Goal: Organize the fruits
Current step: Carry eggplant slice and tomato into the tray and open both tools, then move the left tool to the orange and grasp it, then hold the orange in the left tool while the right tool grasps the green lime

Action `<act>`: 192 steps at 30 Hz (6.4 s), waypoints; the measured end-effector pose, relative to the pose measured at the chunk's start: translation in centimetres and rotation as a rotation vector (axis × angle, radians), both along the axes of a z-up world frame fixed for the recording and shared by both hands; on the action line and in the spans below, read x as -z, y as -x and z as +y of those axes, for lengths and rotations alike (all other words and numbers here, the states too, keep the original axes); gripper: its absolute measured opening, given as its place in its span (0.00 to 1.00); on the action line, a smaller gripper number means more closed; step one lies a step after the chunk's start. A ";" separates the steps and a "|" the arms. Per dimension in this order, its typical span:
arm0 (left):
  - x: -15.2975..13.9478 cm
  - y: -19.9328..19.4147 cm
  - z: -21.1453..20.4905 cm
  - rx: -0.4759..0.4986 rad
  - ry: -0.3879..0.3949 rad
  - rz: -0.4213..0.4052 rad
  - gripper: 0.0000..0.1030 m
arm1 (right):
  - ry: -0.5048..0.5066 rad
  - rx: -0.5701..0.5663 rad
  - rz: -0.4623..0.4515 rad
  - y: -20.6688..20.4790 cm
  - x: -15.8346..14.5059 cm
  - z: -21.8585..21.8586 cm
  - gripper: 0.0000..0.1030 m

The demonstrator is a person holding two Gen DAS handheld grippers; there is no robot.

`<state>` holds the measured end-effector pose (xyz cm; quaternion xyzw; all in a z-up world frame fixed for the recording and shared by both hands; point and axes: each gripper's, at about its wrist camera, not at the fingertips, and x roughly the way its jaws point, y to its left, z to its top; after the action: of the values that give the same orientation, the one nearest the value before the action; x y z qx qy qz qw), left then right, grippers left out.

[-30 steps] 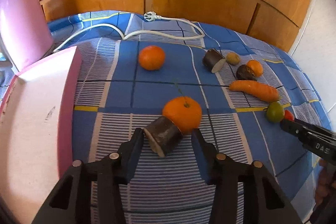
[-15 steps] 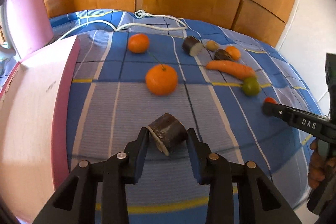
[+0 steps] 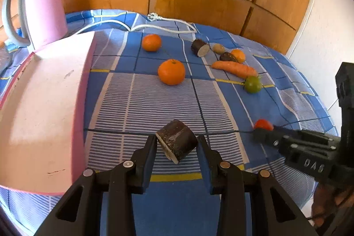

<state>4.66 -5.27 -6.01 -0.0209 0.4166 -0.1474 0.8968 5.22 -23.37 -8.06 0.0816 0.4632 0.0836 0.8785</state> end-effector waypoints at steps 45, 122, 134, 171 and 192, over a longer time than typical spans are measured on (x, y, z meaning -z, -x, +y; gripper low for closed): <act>-4.3 2.0 19.2 -0.583 -0.026 -0.075 0.44 | -0.072 -0.371 0.016 -5.5 -4.7 21.4 0.37; -1.7 -8.4 -1.5 -0.090 -0.054 0.003 0.72 | -0.035 0.270 0.014 -6.5 -1.0 -4.5 0.42; 1.2 -12.5 -2.3 -0.091 -0.031 0.065 0.62 | 0.052 0.220 -0.031 -8.7 0.5 -3.6 0.33; 1.4 -1.8 -2.2 -0.052 -0.052 -0.063 0.38 | 0.039 0.076 -0.117 -2.7 0.9 -1.5 0.33; 0.9 0.0 -1.4 -0.053 -0.070 -0.039 0.37 | 0.124 0.072 -0.111 -0.5 0.7 0.8 0.33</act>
<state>4.64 -6.65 -6.91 0.0025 0.4034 -0.1093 0.9085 5.72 -22.52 -8.71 0.0392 0.4150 0.0274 0.9086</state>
